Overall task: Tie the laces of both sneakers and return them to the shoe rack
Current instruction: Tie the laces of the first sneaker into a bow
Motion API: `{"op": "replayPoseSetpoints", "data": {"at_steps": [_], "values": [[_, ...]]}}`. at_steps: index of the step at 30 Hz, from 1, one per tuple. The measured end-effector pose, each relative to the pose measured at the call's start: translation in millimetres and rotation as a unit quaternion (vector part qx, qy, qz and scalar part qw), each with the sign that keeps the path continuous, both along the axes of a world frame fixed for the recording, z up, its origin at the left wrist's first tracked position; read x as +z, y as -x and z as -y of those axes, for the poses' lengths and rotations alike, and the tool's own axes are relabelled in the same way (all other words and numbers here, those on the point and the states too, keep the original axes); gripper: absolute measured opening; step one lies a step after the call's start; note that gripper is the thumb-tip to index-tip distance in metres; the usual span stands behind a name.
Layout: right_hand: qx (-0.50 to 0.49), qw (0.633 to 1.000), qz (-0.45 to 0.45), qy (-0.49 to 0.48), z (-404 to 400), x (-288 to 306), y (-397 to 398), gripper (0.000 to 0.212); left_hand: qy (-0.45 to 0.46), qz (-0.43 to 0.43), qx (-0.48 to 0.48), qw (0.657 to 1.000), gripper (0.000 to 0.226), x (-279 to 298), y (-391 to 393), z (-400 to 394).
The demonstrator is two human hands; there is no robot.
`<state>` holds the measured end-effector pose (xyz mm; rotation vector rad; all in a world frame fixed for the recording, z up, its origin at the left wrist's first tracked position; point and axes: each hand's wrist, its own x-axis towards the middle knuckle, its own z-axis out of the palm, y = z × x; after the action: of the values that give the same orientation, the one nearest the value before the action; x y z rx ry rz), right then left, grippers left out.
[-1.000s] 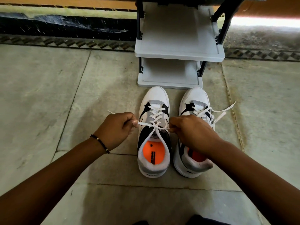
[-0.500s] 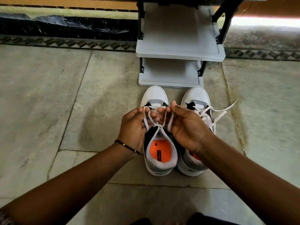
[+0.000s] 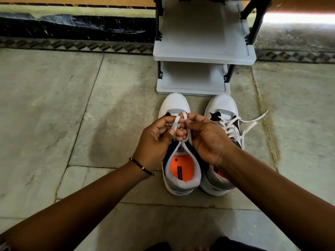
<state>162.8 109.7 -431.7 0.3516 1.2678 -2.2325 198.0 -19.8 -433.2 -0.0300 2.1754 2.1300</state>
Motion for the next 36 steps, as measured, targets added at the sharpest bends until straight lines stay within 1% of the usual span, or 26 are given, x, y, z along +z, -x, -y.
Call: {"op": "replayPoseSetpoints", "data": {"at_steps": [3, 6, 8, 11, 15, 18, 22, 24, 27, 30, 32, 34, 36], "values": [[0.004, 1.0, 0.007, 0.013, -0.5, 1.3, -2.6, 0.03, -0.005, 0.0, -0.04, 0.999, 0.024, 1.2, 1.5, 2.6], [0.006, 1.0, 0.008, 0.007, -1.4, 0.5, -3.6, 0.032, -0.025, 0.031, -0.058, 0.998, 0.022, -2.2, 5.5, 8.1], [0.003, 1.0, -0.004, -0.005, -1.8, 0.6, -3.2, 0.03, -0.038, 0.055, -0.069, 0.995, 0.024, -5.9, 8.7, 12.0], [-0.02, 0.999, -0.007, -0.043, -3.6, -1.1, -1.6, 0.027, -0.029, 0.061, -0.091, 0.994, 0.019, -8.2, 12.4, 15.4], [-0.039, 0.999, 0.015, -0.009, -2.4, -9.1, -1.6, 0.022, -0.027, 0.068, -0.109, 0.991, 0.015, -6.3, 14.9, 18.4], [-0.028, 0.999, 0.004, -0.023, -2.8, -11.6, -1.5, 0.019, -0.012, 0.079, -0.113, 0.99, 0.02, -5.7, 17.9, 18.0], [0.013, 0.995, -0.047, -0.09, -8.1, -8.5, 0.1, 0.011, 0.025, 0.091, -0.106, 0.99, 0.027, -4.9, 21.6, 16.2], [0.056, 0.983, -0.095, -0.15, -11.6, -5.6, 2.8, 0.009, 0.005, 0.097, -0.101, 0.99, 0.021, -4.2, 22.0, 15.0], [0.149, 0.949, -0.177, -0.215, -17.9, 3.0, 7.7, 0.018, -0.028, 0.109, -0.086, 0.99, 0.013, -4.0, 22.7, 15.7], [0.238, 0.92, -0.212, -0.228, -27.0, 10.3, 12.4, 0.027, -0.01, 0.1, -0.076, 0.992, 0.014, -5.1, 23.7, 16.4], [0.237, 0.908, -0.237, -0.252, -27.0, 8.7, 12.9, 0.022, 0.0, 0.087, -0.074, 0.993, 0.012, -6.3, 23.9, 15.4], [0.188, 0.892, -0.282, -0.299, -22.1, 4.9, 11.4, 0.014, 0.002, 0.068, -0.075, 0.995, 0.012, -6.5, 24.0, 14.5], [0.145, 0.89, -0.301, -0.311, -18.8, 2.7, 10.2, 0.008, 0.002, 0.044, -0.08, 0.996, 0.015, -5.9, 23.8, 15.2]]}}
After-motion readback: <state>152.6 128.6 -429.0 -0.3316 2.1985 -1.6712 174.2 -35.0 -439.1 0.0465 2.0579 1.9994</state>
